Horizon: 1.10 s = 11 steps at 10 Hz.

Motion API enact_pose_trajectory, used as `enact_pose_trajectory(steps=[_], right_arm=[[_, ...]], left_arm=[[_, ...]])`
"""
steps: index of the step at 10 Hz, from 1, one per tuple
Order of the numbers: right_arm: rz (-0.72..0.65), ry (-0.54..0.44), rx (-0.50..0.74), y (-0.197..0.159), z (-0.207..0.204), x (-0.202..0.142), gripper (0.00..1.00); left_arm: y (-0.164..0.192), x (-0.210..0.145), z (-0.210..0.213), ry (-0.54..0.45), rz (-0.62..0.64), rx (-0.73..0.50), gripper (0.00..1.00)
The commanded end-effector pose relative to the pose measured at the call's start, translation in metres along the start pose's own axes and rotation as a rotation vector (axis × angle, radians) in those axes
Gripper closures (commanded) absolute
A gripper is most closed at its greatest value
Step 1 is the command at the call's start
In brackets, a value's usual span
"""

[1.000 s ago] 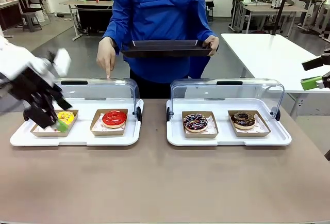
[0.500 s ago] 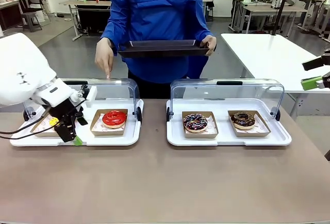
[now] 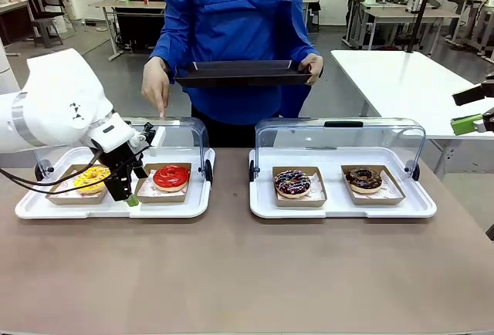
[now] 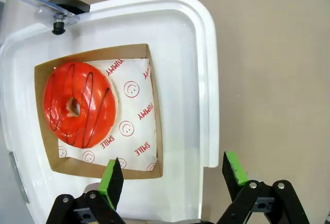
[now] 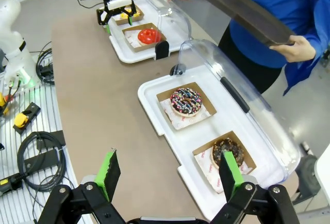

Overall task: Provide the desired donut to the person.
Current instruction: Pick up and lift the Paper togo box containing the Donut pointed at by the person.

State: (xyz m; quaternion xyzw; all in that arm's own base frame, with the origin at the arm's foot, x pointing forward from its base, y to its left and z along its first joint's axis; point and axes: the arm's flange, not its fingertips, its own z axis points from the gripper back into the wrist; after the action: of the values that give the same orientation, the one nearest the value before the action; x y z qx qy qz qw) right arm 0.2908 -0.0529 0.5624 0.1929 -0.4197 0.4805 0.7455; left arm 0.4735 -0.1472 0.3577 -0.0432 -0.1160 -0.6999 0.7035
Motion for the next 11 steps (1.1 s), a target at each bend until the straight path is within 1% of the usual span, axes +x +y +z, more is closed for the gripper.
enact_pose_trajectory(steps=[1,2,3,4,6,7,8,9,10,11], right_arm=[[-0.005,-0.024,0.013,-0.001,-0.003,0.001,0.0],[-0.005,-0.024,0.013,-0.001,-0.003,0.001,0.0],[-0.005,-0.024,0.013,-0.001,-0.003,0.001,0.0],[-0.005,-0.024,0.013,-0.001,-0.003,0.001,0.0],[-0.005,-0.024,0.013,-0.001,-0.003,0.001,0.0],[-0.005,-0.024,0.013,-0.001,-0.003,0.001,0.0],[-0.005,-0.024,0.013,-0.001,-0.003,0.001,0.0],[-0.005,-0.024,0.013,-0.001,-0.003,0.001,0.0],[-0.005,-0.024,0.013,-0.001,-0.003,0.001,0.0],[-0.005,-0.024,0.013,-0.001,-0.003,0.001,0.0]], left_arm=[[0.011,-0.004,-0.009,-0.005,0.02,-0.009,0.0],[0.011,-0.004,-0.009,0.004,0.017,0.001,0.0],[0.011,-0.006,-0.011,0.012,0.006,-0.012,0.2],[0.009,-0.005,-0.011,0.029,0.024,-0.026,0.6],[0.009,-0.005,-0.018,0.015,0.022,-0.019,1.0],[0.01,-0.005,-0.021,0.024,0.02,-0.003,1.0],[0.01,-0.006,-0.025,0.016,0.009,-0.012,1.0],[0.01,-0.008,-0.028,0.023,0.021,-0.023,0.94],[0.01,-0.008,-0.029,0.02,0.02,-0.027,1.0],[0.009,-0.008,-0.027,0.011,0.018,-0.026,1.0]])
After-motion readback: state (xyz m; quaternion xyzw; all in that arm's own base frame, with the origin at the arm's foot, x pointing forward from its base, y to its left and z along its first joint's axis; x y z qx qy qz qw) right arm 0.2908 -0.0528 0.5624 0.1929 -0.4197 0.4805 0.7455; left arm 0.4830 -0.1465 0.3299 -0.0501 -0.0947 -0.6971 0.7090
